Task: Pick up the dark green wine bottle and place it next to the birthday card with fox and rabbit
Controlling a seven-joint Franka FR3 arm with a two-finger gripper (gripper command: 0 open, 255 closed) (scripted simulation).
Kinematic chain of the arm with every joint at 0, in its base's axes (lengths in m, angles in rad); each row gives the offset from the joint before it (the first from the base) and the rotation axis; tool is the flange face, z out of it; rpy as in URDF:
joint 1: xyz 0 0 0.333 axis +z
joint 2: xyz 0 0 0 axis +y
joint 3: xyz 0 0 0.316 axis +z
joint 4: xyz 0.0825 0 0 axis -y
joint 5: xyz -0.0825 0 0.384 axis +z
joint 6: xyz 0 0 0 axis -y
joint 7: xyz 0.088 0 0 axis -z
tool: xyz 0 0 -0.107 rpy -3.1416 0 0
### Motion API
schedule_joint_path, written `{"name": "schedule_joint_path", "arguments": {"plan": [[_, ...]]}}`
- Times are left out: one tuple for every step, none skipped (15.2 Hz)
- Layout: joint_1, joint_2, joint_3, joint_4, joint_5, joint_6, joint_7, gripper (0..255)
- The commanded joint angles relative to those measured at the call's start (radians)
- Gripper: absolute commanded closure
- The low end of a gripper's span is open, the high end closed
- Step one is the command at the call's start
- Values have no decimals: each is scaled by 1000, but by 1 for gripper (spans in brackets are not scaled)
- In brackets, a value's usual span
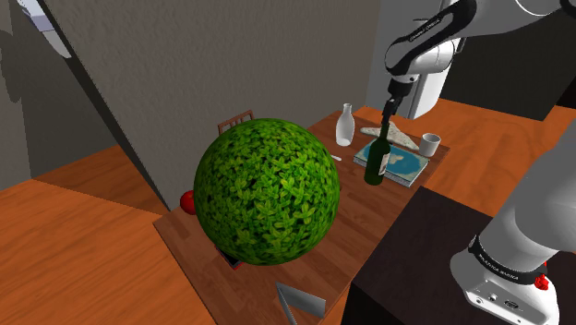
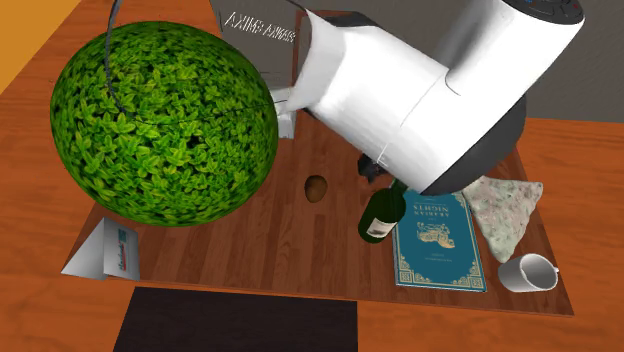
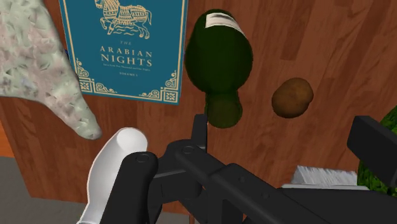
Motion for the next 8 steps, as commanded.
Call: {"name": "schedule_joint_path", "arguments": {"plan": [[-13,85,-13,39,63,25,-68,0],[-23,127,-15,60,94,33,-100,0],[-28,136,-13,66,101,35,-107,0],[-30,147,-10,63,111,46,-114,0],[-32,158,-7,60,121,57,-121,0],[-34,169,-4,58,131,68,-128,0],[-35,180,-1,56,142,79,-135,0],[-38,191,3,55,152,90,-142,0]]}}
